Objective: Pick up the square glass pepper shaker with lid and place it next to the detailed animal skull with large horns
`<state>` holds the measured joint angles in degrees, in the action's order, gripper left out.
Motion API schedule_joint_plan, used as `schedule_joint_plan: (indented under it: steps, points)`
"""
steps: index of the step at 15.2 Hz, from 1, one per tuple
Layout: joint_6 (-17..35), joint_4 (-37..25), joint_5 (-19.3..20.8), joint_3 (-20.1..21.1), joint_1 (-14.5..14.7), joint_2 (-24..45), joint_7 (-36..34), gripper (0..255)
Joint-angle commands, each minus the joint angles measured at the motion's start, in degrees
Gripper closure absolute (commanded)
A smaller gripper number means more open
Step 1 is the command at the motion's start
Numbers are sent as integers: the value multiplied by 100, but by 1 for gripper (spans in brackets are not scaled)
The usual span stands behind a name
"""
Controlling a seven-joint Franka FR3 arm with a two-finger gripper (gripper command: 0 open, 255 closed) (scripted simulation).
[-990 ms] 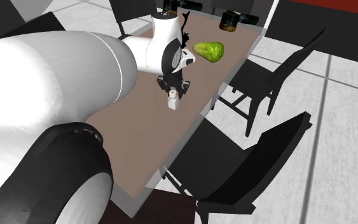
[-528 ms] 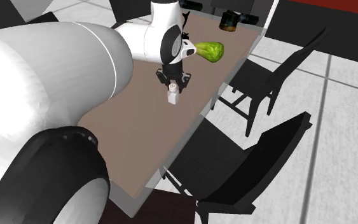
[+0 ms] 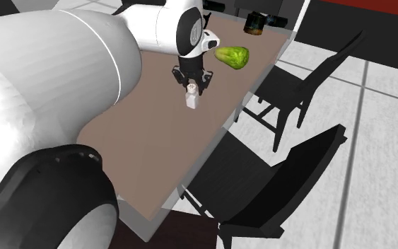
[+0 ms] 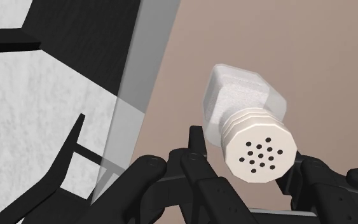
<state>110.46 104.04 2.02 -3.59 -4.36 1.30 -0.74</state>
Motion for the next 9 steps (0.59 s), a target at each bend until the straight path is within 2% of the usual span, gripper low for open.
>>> schedule_joint_plan:
  steps: [1,9]
  points:
    - [-147,-129,0,1,1,-15,3,255]
    - [-767,-767,-7,2,2,3,24,255]
